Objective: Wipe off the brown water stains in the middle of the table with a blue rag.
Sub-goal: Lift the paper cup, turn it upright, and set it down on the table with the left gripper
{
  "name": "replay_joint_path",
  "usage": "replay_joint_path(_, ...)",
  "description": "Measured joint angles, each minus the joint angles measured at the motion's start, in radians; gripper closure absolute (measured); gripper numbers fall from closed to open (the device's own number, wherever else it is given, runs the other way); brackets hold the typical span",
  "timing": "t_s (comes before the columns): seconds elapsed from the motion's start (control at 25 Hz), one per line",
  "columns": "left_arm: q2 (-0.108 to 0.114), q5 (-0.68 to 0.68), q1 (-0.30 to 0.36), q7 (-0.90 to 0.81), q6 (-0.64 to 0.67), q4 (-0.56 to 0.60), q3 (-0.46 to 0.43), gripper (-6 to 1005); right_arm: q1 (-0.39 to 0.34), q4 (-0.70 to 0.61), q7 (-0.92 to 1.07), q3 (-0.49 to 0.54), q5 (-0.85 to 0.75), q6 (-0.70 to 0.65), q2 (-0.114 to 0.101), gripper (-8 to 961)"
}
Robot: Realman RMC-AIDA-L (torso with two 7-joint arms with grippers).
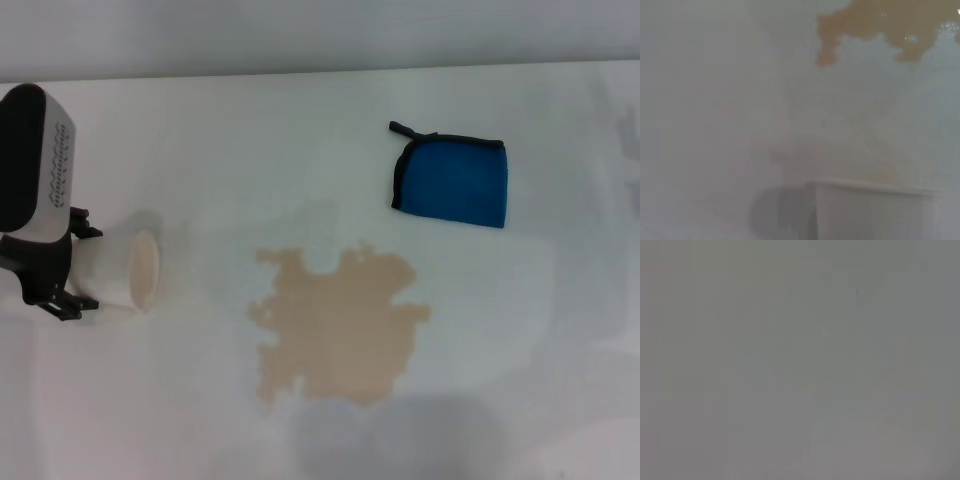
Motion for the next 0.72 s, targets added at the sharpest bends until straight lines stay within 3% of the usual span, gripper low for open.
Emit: replay_joint_path(0.72, -0.001, -0.046, 0.009, 0.010, 0.053, -0.032, 0.013, 173, -0.002, 0.001, 0.000, 0.000, 0.000, 0.000, 0.002, 171)
